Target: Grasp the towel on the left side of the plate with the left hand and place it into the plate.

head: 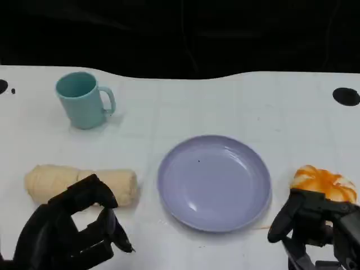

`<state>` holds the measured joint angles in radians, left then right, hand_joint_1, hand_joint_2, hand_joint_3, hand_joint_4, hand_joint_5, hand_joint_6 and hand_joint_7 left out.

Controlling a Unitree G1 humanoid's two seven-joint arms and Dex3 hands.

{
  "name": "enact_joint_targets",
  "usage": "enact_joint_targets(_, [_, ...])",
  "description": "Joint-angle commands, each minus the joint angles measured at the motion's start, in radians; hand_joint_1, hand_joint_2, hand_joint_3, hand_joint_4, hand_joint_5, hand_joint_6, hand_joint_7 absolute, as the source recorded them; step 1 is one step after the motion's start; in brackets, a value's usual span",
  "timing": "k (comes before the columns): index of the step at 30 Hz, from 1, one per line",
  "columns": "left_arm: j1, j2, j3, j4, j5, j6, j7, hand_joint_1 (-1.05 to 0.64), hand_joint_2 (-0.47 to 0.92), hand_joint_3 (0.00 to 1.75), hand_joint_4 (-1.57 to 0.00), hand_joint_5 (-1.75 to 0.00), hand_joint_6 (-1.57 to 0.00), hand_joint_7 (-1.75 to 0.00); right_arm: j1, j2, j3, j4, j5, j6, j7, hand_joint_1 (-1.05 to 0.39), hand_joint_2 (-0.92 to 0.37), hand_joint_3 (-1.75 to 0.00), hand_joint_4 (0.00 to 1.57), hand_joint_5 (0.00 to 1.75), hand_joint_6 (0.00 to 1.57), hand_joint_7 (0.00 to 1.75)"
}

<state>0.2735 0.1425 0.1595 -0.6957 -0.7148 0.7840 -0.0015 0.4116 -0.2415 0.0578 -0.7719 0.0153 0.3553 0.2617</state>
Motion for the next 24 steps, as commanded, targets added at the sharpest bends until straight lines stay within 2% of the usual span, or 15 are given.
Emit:
enact_joint_targets(1, [-0.003,0.013,0.000,-0.001,0.013,-0.006,0.000,-0.10,0.53,1.35,-0.78,-1.75,-0.65,-1.73,0.001,-0.008,-0.007,0.000,0.008,-0.002,0.000,-0.05,-0.56,-1.10,0.74,1.70,0.66,1.40])
enact_joint_targets(8, [0.000,0.013,0.003,0.006,0.018,-0.030,-0.018,-0.10,0.53,1.35,-0.77,-1.75,-0.64,-1.72,0.001,-0.007,-0.001,-0.002,0.003,0.002,-0.003,-0.06,-0.56,-1.10,0.74,1.71,0.66,1.40])
enact_joint_targets(11, [0.007,0.009,-0.003,0.011,0.042,-0.072,-0.032,-0.12,0.54,1.27,-0.63,-1.71,-0.61,-1.43,0.000,-0.006,0.003,-0.001,0.000,-0.002,-0.004,-0.05,-0.57,-1.10,0.73,1.70,0.66,1.40])
enact_joint_targets(14, [0.013,0.003,-0.012,0.009,0.083,-0.123,-0.035,-0.18,0.50,1.17,-0.50,-1.53,-0.55,-1.12,0.000,-0.005,0.007,-0.001,-0.002,-0.004,-0.006,-0.05,-0.57,-1.11,0.74,1.71,0.66,1.41])
enact_joint_targets(15, [0.017,0.004,-0.017,0.010,0.103,-0.150,-0.043,-0.20,0.51,1.12,-0.48,-1.48,-0.53,-1.06,0.000,-0.004,0.010,-0.002,-0.004,-0.002,-0.008,-0.05,-0.57,-1.11,0.73,1.70,0.66,1.41])
enact_joint_targets(18, [0.030,0.007,-0.036,0.020,0.181,-0.250,-0.071,-0.23,0.67,0.82,-0.43,-1.32,-0.47,-0.85,0.001,0.000,0.017,-0.008,-0.006,0.004,-0.014,-0.05,-0.57,-1.11,0.74,1.70,0.66,1.41])
enact_joint_targets(20, [0.040,0.022,-0.053,0.044,0.262,-0.346,-0.102,-0.26,0.84,0.51,-0.40,-1.15,-0.45,-0.67,0.001,0.001,0.022,-0.011,-0.007,0.007,-0.017,-0.04,-0.57,-1.11,0.74,1.71,0.66,1.41])
enact_joint_targets(24, [0.053,0.062,-0.089,0.112,0.455,-0.545,-0.141,-0.33,0.92,0.28,-0.32,-0.93,-0.39,-0.44,0.001,0.002,0.036,-0.018,-0.014,0.010,-0.023,-0.05,-0.57,-1.10,0.73,1.71,0.66,1.41])
